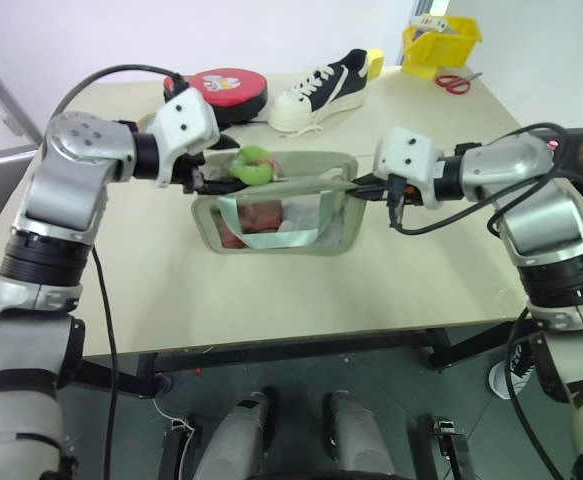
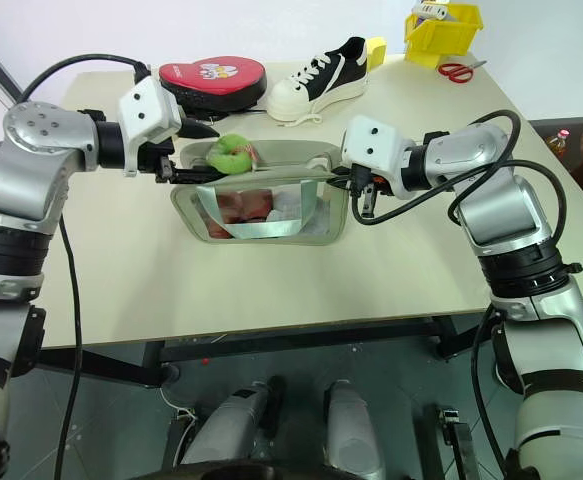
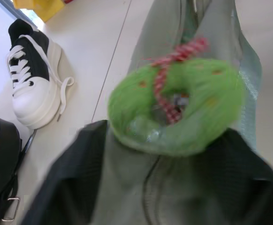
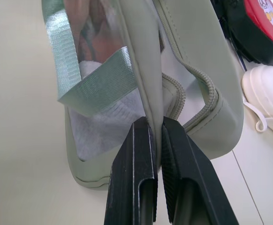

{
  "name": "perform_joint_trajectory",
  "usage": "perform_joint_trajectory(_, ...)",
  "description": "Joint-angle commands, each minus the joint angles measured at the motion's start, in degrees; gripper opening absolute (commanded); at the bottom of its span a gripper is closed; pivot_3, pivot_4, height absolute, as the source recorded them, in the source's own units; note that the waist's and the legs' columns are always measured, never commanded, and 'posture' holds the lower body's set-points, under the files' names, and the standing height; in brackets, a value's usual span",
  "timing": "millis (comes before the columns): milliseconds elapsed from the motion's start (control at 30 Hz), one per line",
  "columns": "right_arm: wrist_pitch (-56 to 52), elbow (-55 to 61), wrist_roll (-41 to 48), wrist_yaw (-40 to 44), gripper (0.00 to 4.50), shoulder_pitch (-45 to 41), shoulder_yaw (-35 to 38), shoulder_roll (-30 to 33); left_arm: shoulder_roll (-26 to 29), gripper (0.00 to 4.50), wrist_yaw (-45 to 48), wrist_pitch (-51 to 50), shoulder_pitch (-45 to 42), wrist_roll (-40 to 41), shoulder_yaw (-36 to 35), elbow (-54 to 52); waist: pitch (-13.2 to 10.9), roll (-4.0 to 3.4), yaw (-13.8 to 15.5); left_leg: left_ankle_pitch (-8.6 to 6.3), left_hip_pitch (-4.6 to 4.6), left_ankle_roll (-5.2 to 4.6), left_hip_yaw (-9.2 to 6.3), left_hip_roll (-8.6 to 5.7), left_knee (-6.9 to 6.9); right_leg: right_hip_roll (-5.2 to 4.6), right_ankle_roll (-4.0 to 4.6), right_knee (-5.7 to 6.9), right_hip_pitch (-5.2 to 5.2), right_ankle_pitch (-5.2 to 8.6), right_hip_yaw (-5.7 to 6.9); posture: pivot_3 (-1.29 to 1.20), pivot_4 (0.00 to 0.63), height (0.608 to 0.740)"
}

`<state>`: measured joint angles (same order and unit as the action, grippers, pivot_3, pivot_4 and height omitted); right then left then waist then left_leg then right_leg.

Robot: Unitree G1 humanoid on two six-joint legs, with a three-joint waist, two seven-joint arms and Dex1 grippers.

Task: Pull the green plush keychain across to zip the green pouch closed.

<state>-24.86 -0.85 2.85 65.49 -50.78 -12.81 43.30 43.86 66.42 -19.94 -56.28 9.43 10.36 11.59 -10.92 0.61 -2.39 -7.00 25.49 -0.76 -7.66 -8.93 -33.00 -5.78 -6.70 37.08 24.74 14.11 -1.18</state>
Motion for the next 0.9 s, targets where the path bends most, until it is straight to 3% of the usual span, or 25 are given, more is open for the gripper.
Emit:
perform_joint_trajectory(33, -0.29, 1.39, 0.03, -1.59, 0.0, -0.72, 1.2, -0.54, 2.26, 4.45, 1.31, -1.38, -3.15, -0.23, -2.27, 1.75, 0.0, 0.0, -0.13, 0.0, 0.0, 0.0, 0.0, 0.0, 0.0, 0.0, -0.01, 0.01, 0.01, 0.0, 0.0, 0.0, 0.15, 0.74)
perform_joint_trajectory(167, -0.43, 1.27, 0.13, -2.02, 0.0, -0.9, 1.14, -0.81, 6.24, 4.45, 3.58, -2.11, -4.24, 0.26, -3.94, 3.31, 0.0, 0.0, -0.18, 0.0, 0.01, 0.0, 0.0, 0.01, 0.02, 0.03, -0.03, 0.01, 0.04, -0.01, 0.03, 0.0, 0.15, 0.74)
perform_joint_trajectory(400, -0.09, 0.7, 0.19, -1.72, 0.0, -1.06, 0.91, -0.72, 13.13, 4.45, 6.03, -7.33, 2.31, 2.94, -7.29, -3.82, 0.0, 0.0, 0.01, 0.0, 0.0, 0.0, -0.01, 0.04, 0.04, 0.09, -0.02, 0.02, 0.04, -0.01, 0.03, 0.0, 0.15, 0.74)
perform_joint_trajectory(533, -0.11, 0.07, 0.03, -1.89, 0.0, -1.41, 0.55, -1.51, 12.78, 4.45, 4.21, -13.64, 10.88, 6.39, -9.21, -14.21, 0.0, 0.0, -0.07, 0.0, -0.02, 0.0, -0.02, 0.03, 0.02, 0.07, 0.17, 0.0, -0.02, 0.1, -0.01, 0.0, 0.15, 0.74)
perform_joint_trajectory(700, -0.14, -0.37, -0.26, -1.74, 0.0, -1.9, 0.38, -1.96, 10.18, 4.45, -1.82, -13.15, 15.87, 3.99, -8.35, -16.66, 0.0, 0.0, -0.09, 0.0, -0.03, 0.0, -0.02, 0.06, 0.01, 0.08, 0.17, 0.02, -0.01, 0.09, -0.03, 0.0, 0.15, 0.74)
perform_joint_trajectory(800, -0.3, -0.25, -0.29, -1.57, 0.0, -1.92, 0.38, -1.93, 8.41, 3.54, -4.62, -12.59, 15.29, 3.45, -8.68, -14.42, 0.0, 0.0, -0.05, 0.0, -0.03, 0.0, -0.02, 0.07, 0.01, 0.08, 0.17, 0.02, -0.01, 0.09, -0.02, 0.0, 0.15, 0.74)
perform_joint_trajectory(900, -0.46, -0.05, -0.31, -1.53, 0.0, -1.74, 0.45, -1.81, 7.87, 2.01, -4.83, -12.33, 15.41, 3.68, -8.43, -13.95, 0.0, 0.0, -0.09, 0.0, -0.02, 0.0, -0.01, 0.07, 0.01, 0.09, 0.16, 0.01, 0.01, 0.08, -0.03, 0.0, 0.15, 0.74)
